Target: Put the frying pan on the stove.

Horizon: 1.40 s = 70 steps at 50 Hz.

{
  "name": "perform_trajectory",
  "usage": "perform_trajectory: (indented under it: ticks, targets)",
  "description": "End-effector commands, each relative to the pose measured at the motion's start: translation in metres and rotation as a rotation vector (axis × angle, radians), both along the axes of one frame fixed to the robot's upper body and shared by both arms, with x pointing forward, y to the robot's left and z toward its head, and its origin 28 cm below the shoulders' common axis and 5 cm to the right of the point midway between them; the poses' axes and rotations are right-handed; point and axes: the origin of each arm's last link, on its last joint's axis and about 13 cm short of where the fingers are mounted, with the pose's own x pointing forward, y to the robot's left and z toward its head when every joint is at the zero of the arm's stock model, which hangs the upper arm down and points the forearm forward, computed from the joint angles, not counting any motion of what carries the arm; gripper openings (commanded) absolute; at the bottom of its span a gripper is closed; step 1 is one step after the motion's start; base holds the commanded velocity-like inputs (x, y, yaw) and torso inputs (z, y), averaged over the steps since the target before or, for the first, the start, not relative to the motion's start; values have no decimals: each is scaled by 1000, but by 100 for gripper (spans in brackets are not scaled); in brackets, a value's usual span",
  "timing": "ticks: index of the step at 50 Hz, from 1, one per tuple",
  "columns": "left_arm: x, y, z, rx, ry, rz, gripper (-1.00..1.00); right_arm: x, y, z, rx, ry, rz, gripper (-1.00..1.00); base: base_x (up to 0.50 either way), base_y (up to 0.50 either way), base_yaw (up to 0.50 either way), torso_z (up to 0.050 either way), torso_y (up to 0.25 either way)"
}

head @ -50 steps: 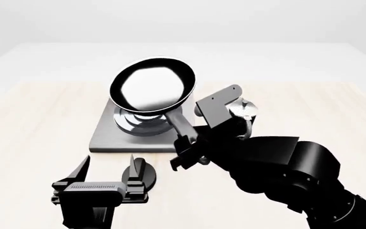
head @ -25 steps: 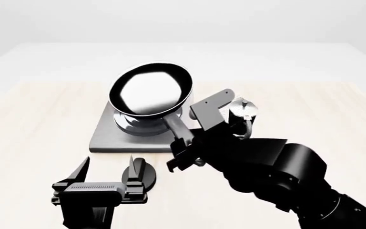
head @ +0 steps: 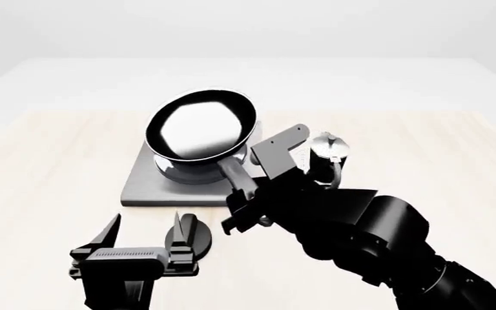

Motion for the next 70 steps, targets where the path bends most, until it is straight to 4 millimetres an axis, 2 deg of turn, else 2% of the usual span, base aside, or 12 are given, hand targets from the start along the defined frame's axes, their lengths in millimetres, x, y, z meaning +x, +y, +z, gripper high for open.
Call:
perform_trajectory:
  ticks: [1, 35, 45, 46, 54, 70]
  targets:
    - [0, 0, -2, -1, 4, 0, 100, 8, 1, 12, -4, -92, -42, -100, 0, 0, 0, 0, 0]
    - [0, 2, -3, -2, 5, 5, 100, 16, 5, 7, -9, -90, -53, -100, 0, 0, 0, 0, 2]
    - [0, 2, -2, 4, 1, 4, 100, 16, 6, 11, -6, -92, -50, -100, 0, 0, 0, 1, 2]
    - [0, 2, -1, 4, 1, 3, 100, 20, 7, 11, -10, -101, -58, 100, 0, 0, 0, 0, 0]
    - [1, 2, 0, 5, -2, 3, 100, 27, 12, 12, -8, -110, -53, 100, 0, 0, 0, 0, 0]
    - [1, 1, 3, 3, -7, 1, 100, 11, 3, 21, 4, -135, -62, 100, 0, 0, 0, 0, 0]
